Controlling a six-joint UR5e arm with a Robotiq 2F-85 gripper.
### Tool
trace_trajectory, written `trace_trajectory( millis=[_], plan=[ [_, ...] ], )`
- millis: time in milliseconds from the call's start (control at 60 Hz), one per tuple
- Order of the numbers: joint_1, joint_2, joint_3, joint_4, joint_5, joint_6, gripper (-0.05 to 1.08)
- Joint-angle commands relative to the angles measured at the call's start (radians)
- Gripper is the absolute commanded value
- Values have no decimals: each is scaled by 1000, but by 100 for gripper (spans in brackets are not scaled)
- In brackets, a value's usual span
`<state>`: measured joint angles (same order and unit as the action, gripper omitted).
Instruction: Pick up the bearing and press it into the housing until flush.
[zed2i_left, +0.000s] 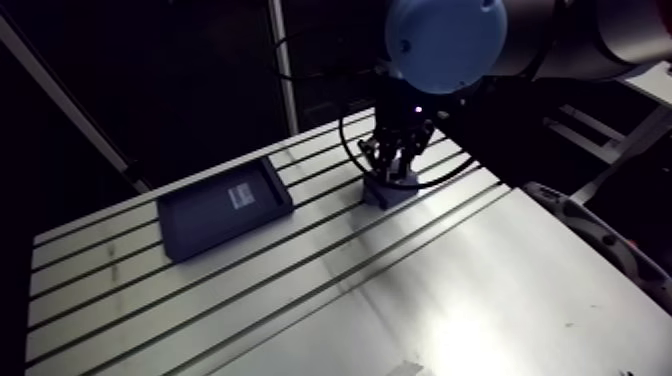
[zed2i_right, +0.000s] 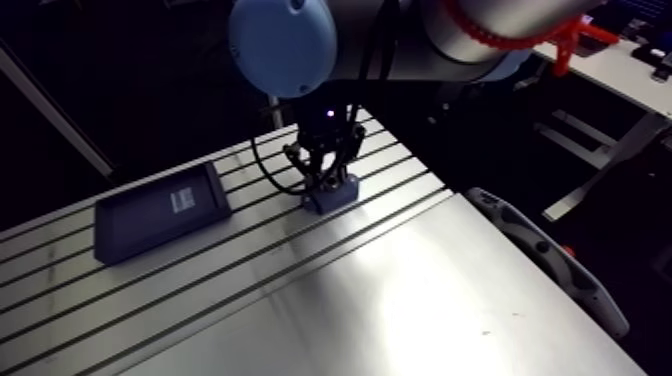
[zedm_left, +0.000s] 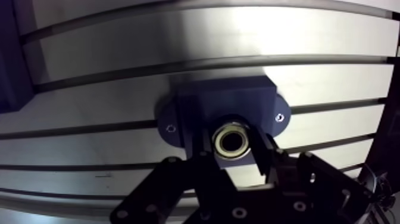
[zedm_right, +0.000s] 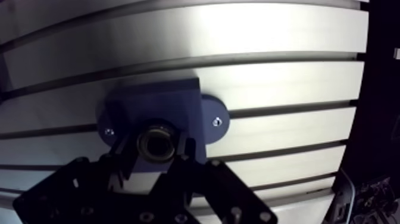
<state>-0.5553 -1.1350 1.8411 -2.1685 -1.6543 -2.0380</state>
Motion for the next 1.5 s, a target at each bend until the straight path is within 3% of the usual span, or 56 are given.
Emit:
trace_trajectory(
  millis=[17,1217,1283,1300,1317,1350,1500],
  plan=[
    [0,4,-1,0,-1,0,63],
    [0,2,-7,0,0,-2,63],
    [0,2,-6,0,0,0,53],
    [0,2,-7,0,0,0,38],
    [0,2,-7,0,0,0,38],
    [0,2,-7,0,0,-3,5],
    [-1,2,-7,0,3,-9,1]
  ],
)
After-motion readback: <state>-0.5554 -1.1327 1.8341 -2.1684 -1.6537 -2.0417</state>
